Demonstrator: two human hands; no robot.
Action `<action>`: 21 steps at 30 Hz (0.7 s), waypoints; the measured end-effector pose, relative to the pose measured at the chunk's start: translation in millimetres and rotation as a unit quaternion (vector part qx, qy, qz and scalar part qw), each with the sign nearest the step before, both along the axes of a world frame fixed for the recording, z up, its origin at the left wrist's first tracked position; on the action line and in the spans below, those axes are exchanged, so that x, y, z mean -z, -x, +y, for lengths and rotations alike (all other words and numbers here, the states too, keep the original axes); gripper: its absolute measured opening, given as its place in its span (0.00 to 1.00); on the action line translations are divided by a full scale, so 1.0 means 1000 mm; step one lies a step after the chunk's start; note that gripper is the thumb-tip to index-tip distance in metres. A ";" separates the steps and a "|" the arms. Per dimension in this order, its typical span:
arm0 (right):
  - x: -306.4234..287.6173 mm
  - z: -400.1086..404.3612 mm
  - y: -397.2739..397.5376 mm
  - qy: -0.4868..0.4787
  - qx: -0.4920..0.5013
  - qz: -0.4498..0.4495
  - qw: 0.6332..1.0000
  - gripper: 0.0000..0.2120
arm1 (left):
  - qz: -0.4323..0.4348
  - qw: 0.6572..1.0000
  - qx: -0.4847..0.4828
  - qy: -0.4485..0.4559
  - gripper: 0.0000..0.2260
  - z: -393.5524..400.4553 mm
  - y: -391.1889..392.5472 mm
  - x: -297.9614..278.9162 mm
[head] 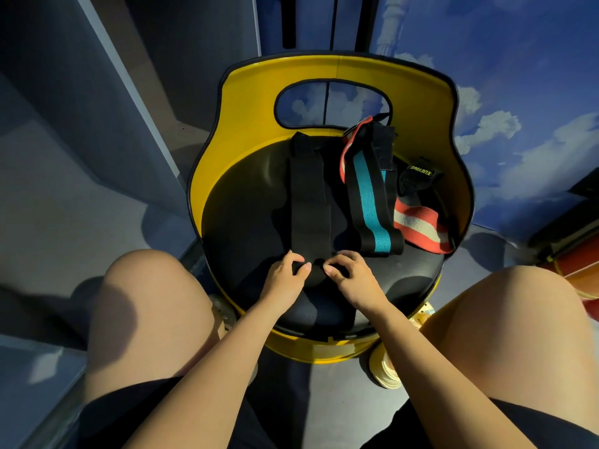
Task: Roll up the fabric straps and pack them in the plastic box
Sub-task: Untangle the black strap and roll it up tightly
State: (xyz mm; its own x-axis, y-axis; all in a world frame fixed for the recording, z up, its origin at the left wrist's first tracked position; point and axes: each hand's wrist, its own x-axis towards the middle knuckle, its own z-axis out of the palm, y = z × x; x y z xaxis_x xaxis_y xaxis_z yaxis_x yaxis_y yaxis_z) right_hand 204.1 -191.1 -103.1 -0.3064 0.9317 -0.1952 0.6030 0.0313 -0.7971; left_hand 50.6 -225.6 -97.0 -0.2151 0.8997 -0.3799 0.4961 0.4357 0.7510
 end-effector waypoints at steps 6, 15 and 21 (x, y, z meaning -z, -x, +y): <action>-0.003 -0.002 0.002 0.012 -0.005 0.001 1.000 0.11 | -0.031 0.998 0.002 0.052 0.20 0.009 0.005 0.000; 0.000 0.011 0.008 0.018 0.018 -0.017 1.000 0.14 | 0.144 0.986 0.049 -0.068 0.17 0.004 0.006 -0.004; 0.003 0.019 0.010 0.022 0.042 -0.021 0.999 0.14 | 0.234 0.953 0.145 -0.125 0.18 -0.006 0.004 -0.005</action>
State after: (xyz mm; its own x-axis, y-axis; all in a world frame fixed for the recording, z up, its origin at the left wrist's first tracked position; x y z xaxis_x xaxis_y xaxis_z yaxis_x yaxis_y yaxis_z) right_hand 193.9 -171.7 -105.6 -0.2188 0.9439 -0.2475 0.6344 -0.0551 -0.7710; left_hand 46.4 -231.5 -92.3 -0.0367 0.9969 -0.0696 0.8751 0.0656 0.4794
